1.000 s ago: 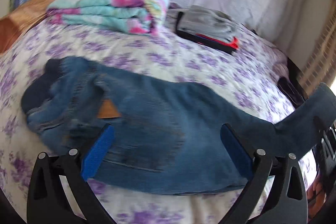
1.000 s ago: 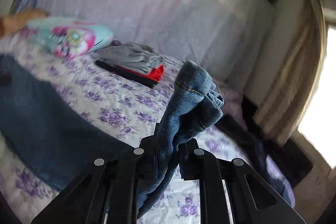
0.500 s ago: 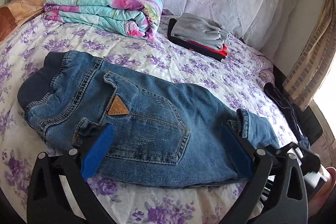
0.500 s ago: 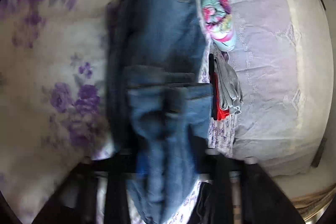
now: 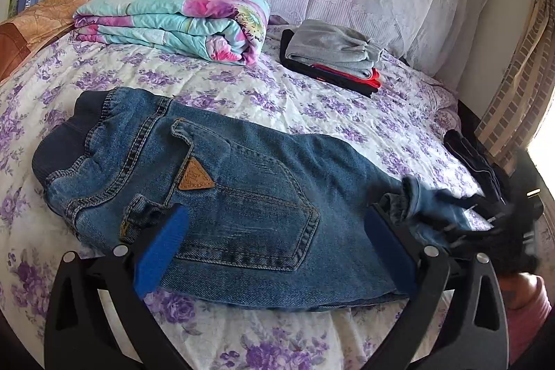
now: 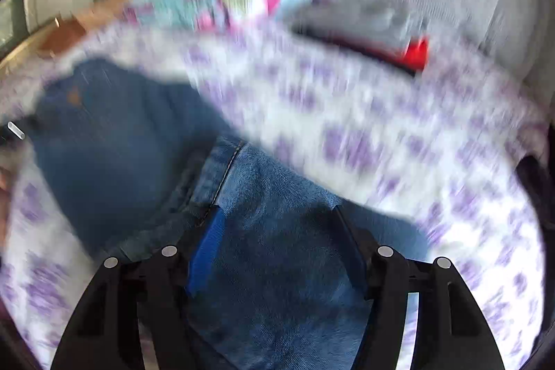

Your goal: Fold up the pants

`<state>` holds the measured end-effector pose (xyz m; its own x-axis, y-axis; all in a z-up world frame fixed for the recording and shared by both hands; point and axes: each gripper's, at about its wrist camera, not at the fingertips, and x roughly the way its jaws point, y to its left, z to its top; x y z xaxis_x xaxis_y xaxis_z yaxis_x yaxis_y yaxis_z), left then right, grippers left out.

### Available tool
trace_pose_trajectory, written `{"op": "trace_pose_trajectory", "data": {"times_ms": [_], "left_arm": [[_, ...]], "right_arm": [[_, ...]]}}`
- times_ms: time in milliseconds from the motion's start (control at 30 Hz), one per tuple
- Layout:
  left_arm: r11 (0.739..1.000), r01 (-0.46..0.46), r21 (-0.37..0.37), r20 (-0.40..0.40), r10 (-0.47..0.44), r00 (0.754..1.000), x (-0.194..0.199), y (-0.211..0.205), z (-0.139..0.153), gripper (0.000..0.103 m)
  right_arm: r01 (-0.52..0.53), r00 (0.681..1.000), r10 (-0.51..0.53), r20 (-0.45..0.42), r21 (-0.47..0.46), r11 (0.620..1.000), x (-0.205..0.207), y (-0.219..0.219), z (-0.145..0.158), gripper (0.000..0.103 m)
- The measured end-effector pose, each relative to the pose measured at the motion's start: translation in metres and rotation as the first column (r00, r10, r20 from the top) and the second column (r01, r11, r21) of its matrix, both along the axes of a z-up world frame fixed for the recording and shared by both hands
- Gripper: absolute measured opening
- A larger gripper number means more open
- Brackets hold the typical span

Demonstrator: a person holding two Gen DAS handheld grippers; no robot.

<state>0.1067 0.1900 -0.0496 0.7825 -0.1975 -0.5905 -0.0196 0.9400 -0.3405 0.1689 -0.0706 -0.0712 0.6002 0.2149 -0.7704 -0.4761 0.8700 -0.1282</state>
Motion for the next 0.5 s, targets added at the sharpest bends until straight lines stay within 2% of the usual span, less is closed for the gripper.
{"op": "trace_pose_trajectory", "data": {"times_ms": [33, 100, 233, 300, 367, 400, 433, 500], "left_arm": [[1.000, 0.000, 0.009, -0.002, 0.000, 1.000, 0.000, -0.001, 0.000, 0.099], [1.000, -0.002, 0.021, -0.003, 0.002, 1.000, 0.001, -0.003, -0.001, 0.099], [1.000, -0.003, 0.025, -0.003, 0.003, 1.000, 0.001, -0.004, -0.001, 0.099], [1.000, -0.003, 0.027, -0.004, 0.004, 1.000, 0.001, -0.004, -0.001, 0.099], [0.999, -0.004, 0.033, -0.005, 0.004, 1.000, 0.002, -0.004, -0.001, 0.099], [0.999, -0.004, 0.034, -0.005, 0.004, 1.000, 0.002, -0.004, -0.001, 0.099], [0.999, -0.004, 0.038, -0.007, 0.004, 1.000, 0.002, -0.004, -0.002, 0.099], [0.999, -0.005, 0.047, -0.010, 0.006, 1.000, 0.002, -0.004, -0.002, 0.099]], "right_arm": [[-0.001, 1.000, 0.000, 0.027, 0.032, 1.000, -0.002, -0.002, -0.002, 0.065], [-0.007, 1.000, 0.006, 0.025, 0.040, 0.999, -0.007, -0.005, 0.011, 0.064], [0.015, 0.994, -0.036, 0.106, 0.189, 0.982, -0.035, -0.036, 0.041, 0.066], [0.048, 0.994, -0.069, 0.086, 0.231, 0.972, -0.044, -0.051, 0.037, 0.067], [0.098, 0.995, -0.100, -0.002, 0.209, 0.973, -0.044, -0.058, 0.009, 0.068], [0.110, 0.994, -0.109, -0.018, 0.196, 0.974, -0.042, -0.058, 0.000, 0.068], [0.114, 0.993, -0.114, -0.010, 0.198, 0.974, -0.044, -0.058, -0.007, 0.068], [0.107, 0.993, -0.115, 0.030, 0.208, 0.972, -0.051, -0.057, 0.005, 0.067]]}}
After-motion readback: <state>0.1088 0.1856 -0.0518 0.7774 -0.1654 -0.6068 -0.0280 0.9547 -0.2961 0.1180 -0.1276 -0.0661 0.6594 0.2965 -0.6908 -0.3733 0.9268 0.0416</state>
